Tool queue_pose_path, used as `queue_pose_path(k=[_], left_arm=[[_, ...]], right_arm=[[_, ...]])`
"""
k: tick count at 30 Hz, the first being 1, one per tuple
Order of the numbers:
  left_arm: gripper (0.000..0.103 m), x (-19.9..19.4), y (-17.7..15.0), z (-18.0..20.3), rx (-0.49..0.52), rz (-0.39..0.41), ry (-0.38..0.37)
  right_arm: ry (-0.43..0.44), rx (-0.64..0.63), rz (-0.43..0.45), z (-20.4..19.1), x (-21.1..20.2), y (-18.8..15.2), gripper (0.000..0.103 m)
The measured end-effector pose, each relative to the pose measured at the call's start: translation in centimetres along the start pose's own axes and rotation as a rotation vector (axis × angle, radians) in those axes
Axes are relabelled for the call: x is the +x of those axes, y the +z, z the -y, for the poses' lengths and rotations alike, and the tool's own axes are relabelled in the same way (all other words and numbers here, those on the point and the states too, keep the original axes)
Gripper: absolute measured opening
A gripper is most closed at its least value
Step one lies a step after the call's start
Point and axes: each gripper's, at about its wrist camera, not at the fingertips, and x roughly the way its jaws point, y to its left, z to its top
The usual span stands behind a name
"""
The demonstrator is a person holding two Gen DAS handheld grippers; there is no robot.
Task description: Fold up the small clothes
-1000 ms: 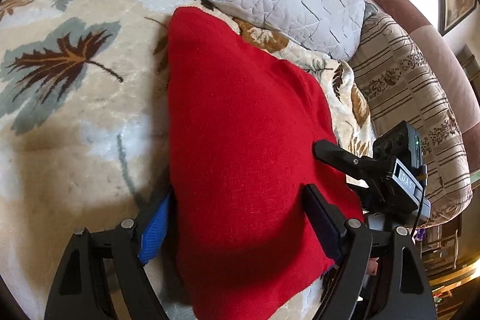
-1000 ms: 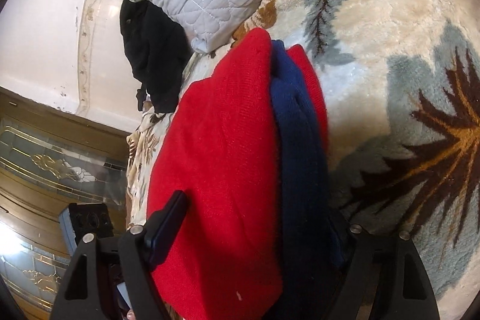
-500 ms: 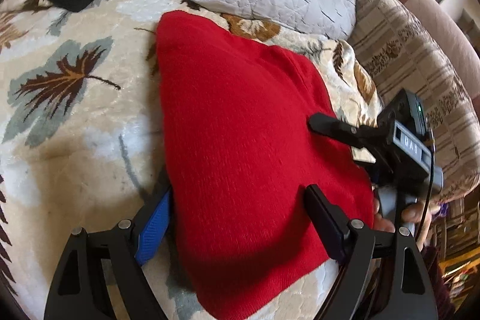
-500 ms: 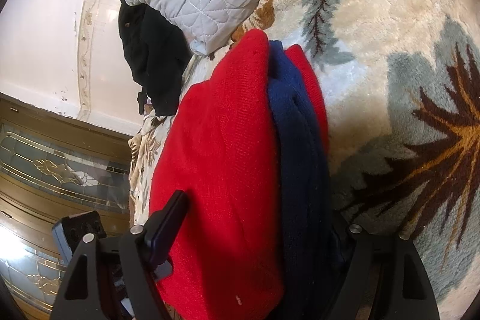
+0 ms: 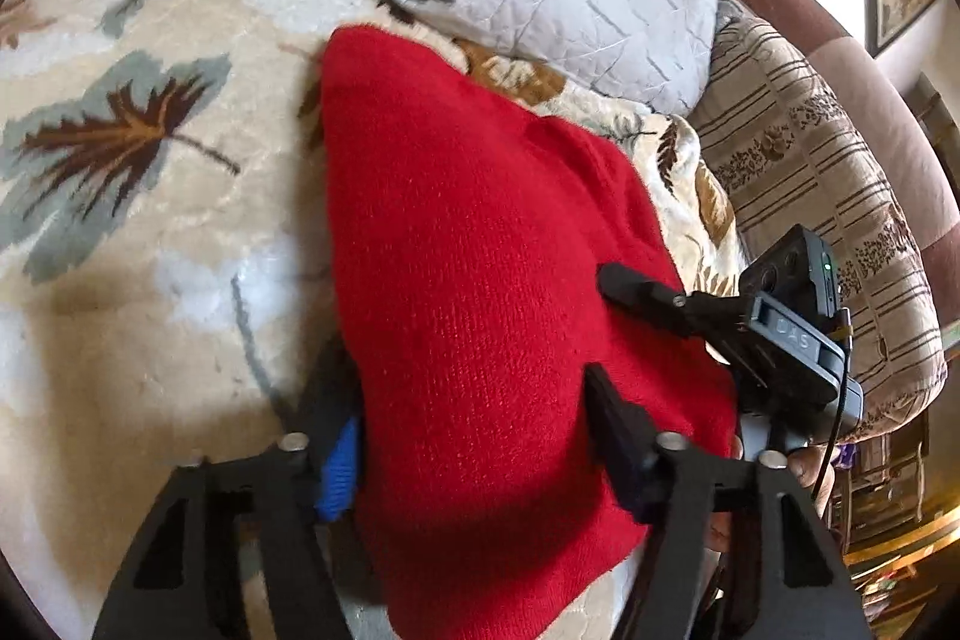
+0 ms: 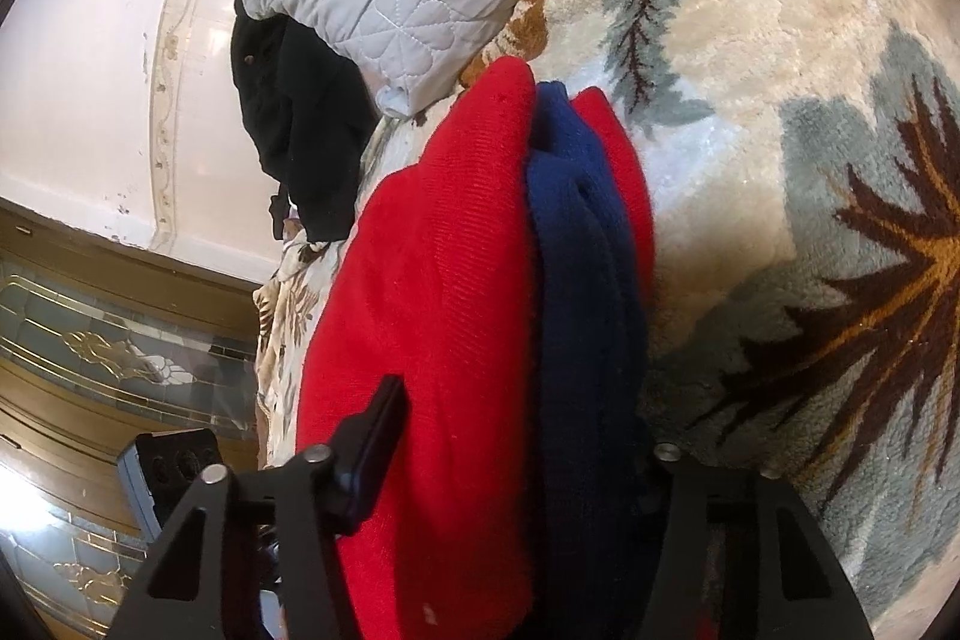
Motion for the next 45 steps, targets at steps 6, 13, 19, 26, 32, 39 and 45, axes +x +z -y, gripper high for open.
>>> queue_pose_path(k=[6,13,19,26,32,39,45], left_arm=[[0.052,-0.7,0.0,0.9,0.054,0.034,0.046],[0.051,-2.4,0.1,2.0,0.090,0.072,0.104],[0.051,-5.6,-0.5,2.2,0.099,0.122,0.171],[0.051,-9.3,-2.6,2.6,0.098,0.177,0.205],[0.051,-11.2,-4.8,3.9,0.124,0.203,0.270],[0.051,-12.3,-8.3,2.6,0.072,0.214,0.299],[0.053,-9.6,-10.1,0.8,0.036,0.137,0.362]], right_arm=[[-0.033,-0.037,0.030,-1.4,-0.1,-0.2,0.049],[-0.044,-0.095,0.046,-3.3,-0.4,-0.7,0.046],[-0.024,-0.164,0.051,-6.2,-0.4,-1.8,0.045],[0.021,-0.240,0.068,-9.4,-1.5,-4.3,0.044],[0.038,-0.264,0.069,-10.5,-2.2,-7.0,0.044],[0.022,-0.318,0.027,-11.0,-1.4,-9.6,0.044],[-0.063,-0.313,-0.031,-9.4,1.1,-11.3,0.044]])
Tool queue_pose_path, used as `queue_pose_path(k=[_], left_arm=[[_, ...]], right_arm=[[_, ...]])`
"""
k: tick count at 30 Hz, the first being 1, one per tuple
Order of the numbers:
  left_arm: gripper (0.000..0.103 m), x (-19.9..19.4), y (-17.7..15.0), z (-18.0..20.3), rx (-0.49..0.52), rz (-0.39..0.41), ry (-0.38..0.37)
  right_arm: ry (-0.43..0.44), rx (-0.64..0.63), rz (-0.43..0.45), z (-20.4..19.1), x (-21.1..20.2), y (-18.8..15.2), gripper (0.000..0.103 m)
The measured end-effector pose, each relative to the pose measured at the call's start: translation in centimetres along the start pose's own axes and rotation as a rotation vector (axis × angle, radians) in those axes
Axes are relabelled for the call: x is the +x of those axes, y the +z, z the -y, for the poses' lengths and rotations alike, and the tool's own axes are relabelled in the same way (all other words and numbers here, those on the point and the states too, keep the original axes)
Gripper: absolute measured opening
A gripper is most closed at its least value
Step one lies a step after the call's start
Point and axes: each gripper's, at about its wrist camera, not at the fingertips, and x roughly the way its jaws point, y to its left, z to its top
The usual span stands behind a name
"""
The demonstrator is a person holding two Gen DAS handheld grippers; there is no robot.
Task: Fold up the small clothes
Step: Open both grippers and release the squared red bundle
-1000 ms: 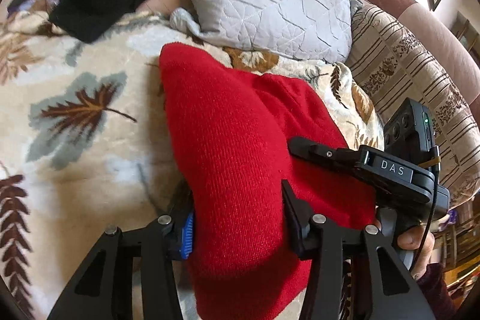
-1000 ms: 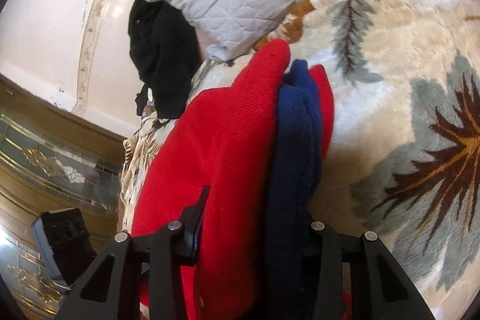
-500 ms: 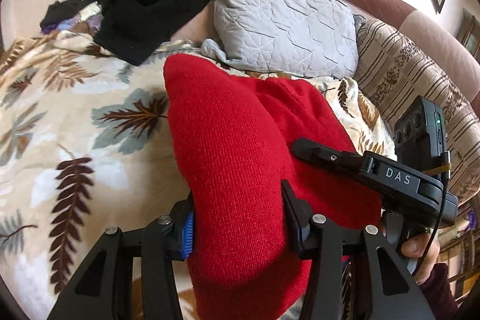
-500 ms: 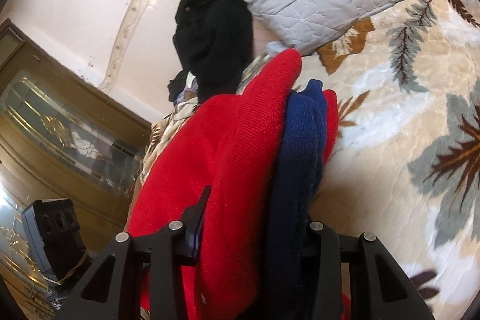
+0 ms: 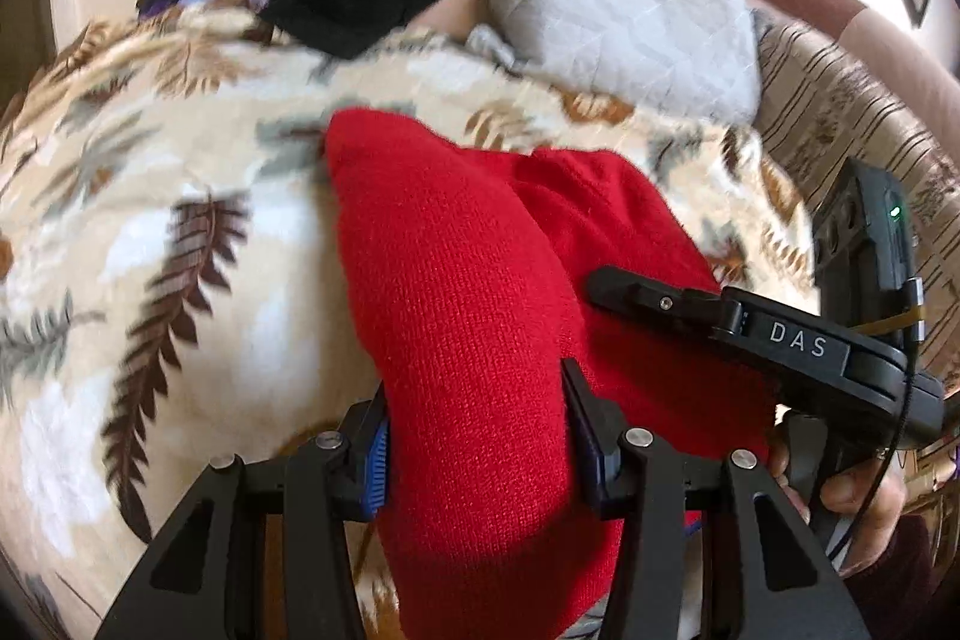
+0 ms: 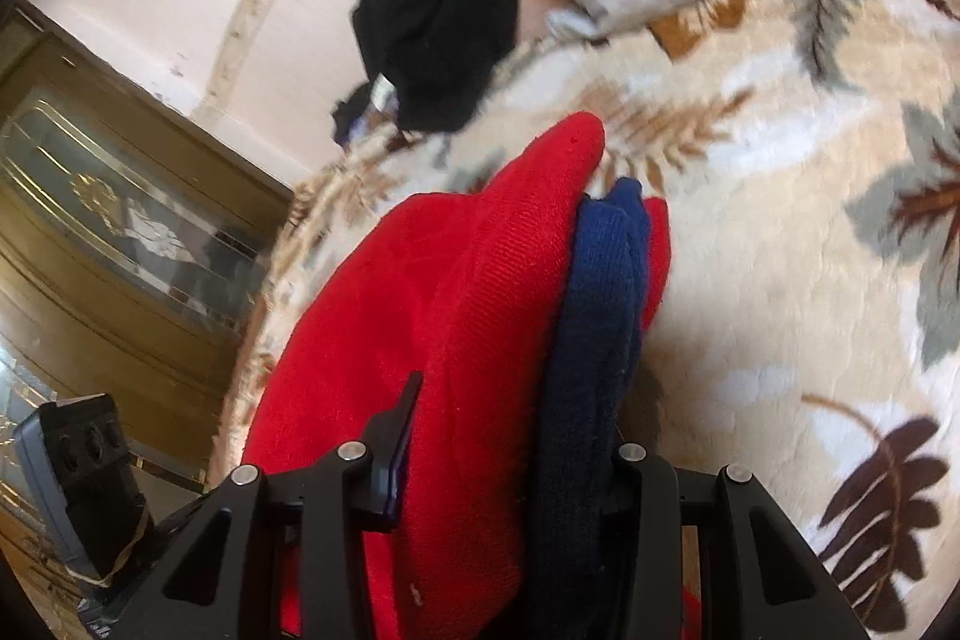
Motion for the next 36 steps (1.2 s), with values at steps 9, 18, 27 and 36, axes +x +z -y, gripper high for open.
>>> queue_pose_path(k=[9,18,27,36], left_arm=[[0.068,-1.5,-2.2,0.9,0.114,0.066,0.130],[0.068,-4.4,-3.8,1.7,0.208,0.151,0.242],[0.069,-5.1,-4.3,1.0,0.189,0.158,0.253],[0.079,-4.5,-4.9,0.0,0.170,0.137,0.251]], right_arm=[[-0.101,0.002,0.069,0.3,-1.7,-1.2,0.054],[-0.333,-0.205,0.331,-3.9,-7.5,-4.6,0.054],[-0.227,-0.236,0.218,-5.3,-5.9,-6.1,0.046],[-0.190,-0.131,0.123,-3.4,-4.7,-6.3,0.046]])
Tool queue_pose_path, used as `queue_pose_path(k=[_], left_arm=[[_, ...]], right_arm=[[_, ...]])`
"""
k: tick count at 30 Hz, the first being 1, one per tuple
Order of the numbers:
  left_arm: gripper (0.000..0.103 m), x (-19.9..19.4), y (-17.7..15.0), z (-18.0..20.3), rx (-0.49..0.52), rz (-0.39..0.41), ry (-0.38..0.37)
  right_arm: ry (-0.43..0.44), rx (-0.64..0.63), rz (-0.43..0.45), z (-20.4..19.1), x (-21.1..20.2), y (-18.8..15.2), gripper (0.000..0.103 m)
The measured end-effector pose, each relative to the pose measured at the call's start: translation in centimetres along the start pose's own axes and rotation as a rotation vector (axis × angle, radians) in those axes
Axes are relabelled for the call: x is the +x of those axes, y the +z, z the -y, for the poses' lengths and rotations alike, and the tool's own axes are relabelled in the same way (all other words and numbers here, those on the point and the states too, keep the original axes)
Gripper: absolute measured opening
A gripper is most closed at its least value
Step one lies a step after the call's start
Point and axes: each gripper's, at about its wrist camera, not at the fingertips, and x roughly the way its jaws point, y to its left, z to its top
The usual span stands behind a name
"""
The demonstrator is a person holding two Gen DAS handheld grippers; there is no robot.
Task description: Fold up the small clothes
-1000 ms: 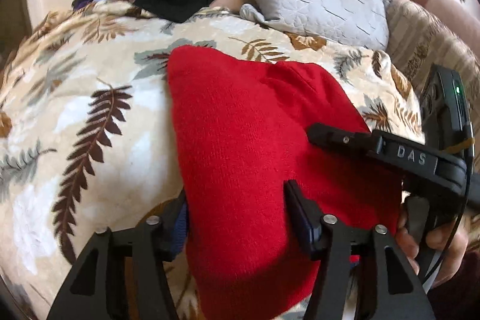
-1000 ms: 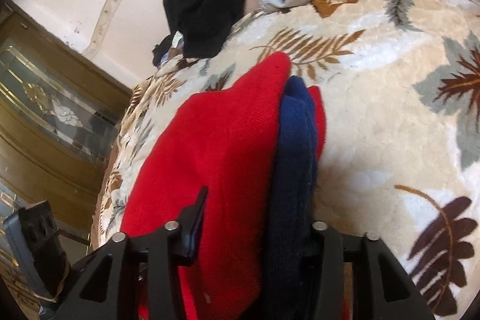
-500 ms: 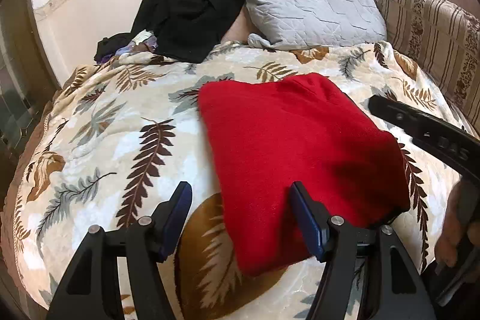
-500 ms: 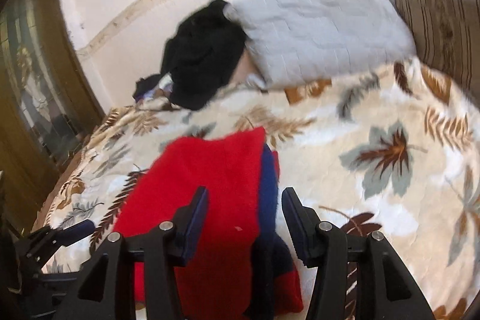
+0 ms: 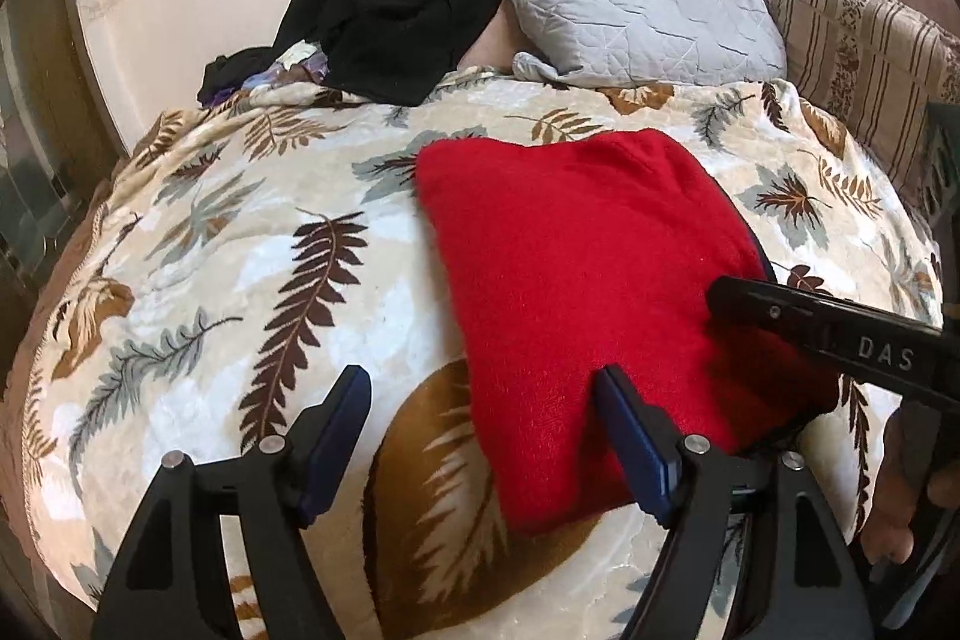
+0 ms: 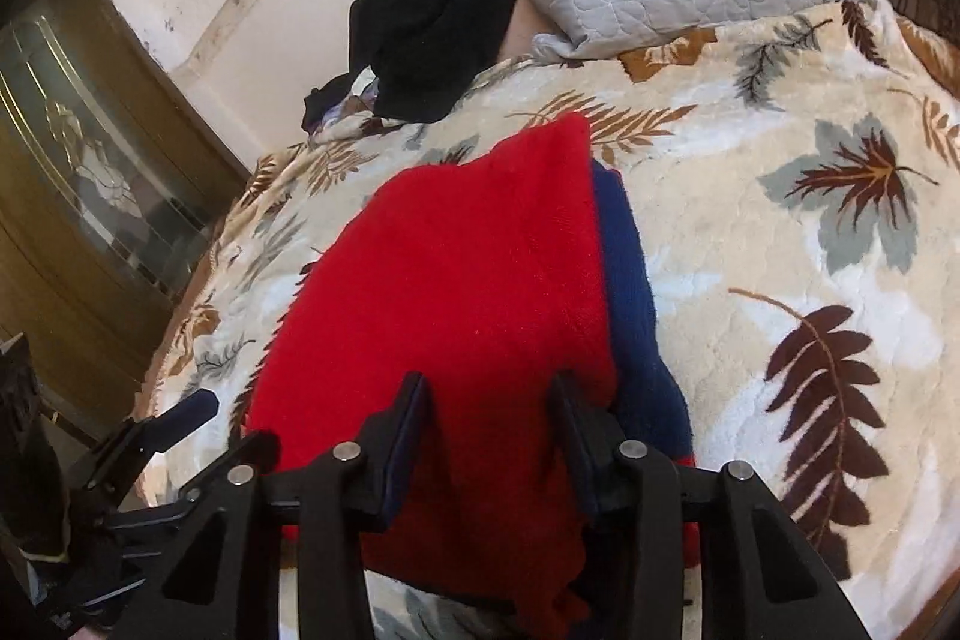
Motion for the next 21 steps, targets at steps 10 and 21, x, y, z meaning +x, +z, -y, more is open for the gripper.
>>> queue_pose_path(k=[10,21], left_arm=[[0.082,-3.9,-0.5,0.1,-0.011,0.072,0.096],[0.095,-11.5,-1.5,-1.6,-0.141,0.207,0.174]], right_arm=[[-0.186,-0.139,0.115,-3.3,-6.9,-2.2,0.062],[-0.291,-0.180,0.180,-6.2,-13.3,-3.5,0.071]])
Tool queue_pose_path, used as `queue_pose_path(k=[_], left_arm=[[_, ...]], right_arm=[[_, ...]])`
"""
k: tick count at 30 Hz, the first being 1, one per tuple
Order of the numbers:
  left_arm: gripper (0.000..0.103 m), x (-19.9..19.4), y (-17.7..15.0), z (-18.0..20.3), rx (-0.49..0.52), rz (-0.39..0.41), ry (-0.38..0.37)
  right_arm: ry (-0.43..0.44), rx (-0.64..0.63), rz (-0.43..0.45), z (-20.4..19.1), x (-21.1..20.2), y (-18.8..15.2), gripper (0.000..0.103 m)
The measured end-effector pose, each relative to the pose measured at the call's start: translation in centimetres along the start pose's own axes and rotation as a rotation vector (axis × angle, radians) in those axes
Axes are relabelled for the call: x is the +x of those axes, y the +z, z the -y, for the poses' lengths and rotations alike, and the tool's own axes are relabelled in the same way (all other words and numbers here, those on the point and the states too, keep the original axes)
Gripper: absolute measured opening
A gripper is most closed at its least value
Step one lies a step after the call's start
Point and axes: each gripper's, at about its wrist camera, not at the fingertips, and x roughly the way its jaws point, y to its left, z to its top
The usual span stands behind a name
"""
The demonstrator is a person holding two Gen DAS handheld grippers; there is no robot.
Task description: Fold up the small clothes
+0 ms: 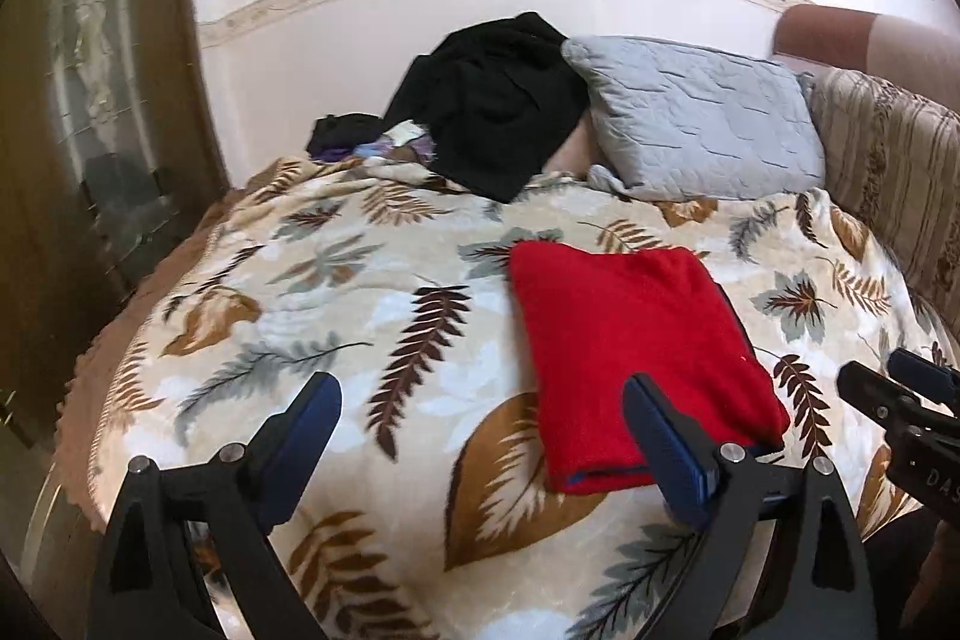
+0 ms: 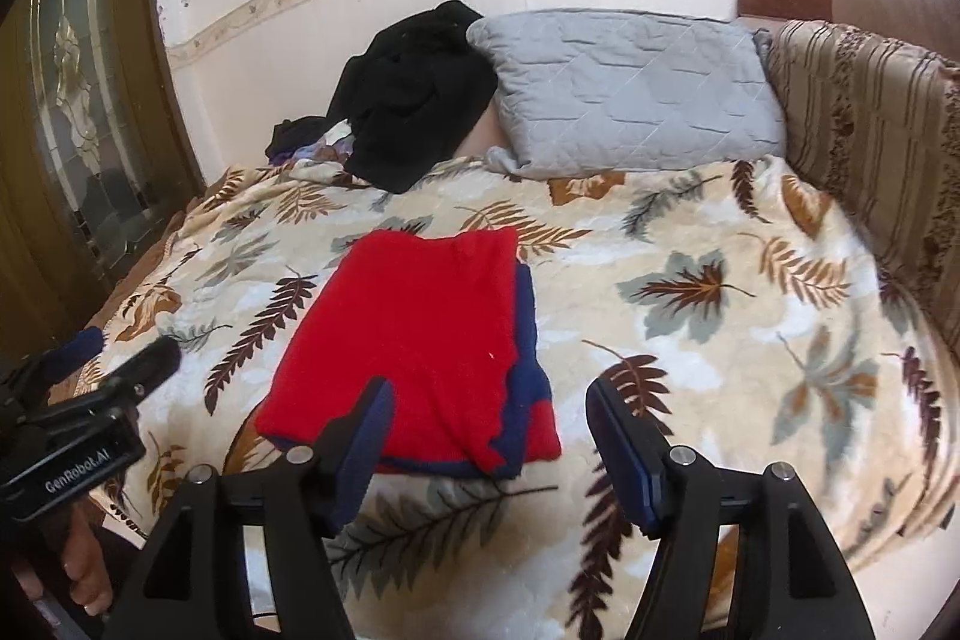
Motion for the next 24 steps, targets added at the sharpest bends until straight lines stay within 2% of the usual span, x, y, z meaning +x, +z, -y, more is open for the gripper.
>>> queue_pose_path(k=[3,7,16,24], left_arm=[[0.095,-1.3,0.3,-0.5,-0.007,-0.006,0.033],[0.095,-3.9,0.8,-1.0,-0.006,0.042,0.060],[0.095,-9.6,2.5,-1.3,0.006,0.145,0.057],[0.095,-11.6,3.1,-0.7,0.015,0.160,0.034]], right_arm=[[0.004,0.014,-0.006,-0.3,-1.4,0.2,0.071],[-0.003,0.010,0.007,-1.1,-3.7,0.5,0.071],[-0.018,0.004,0.004,-2.4,-6.7,0.8,0.071],[-0.078,-0.048,0.043,-3.9,-8.8,1.0,0.071]])
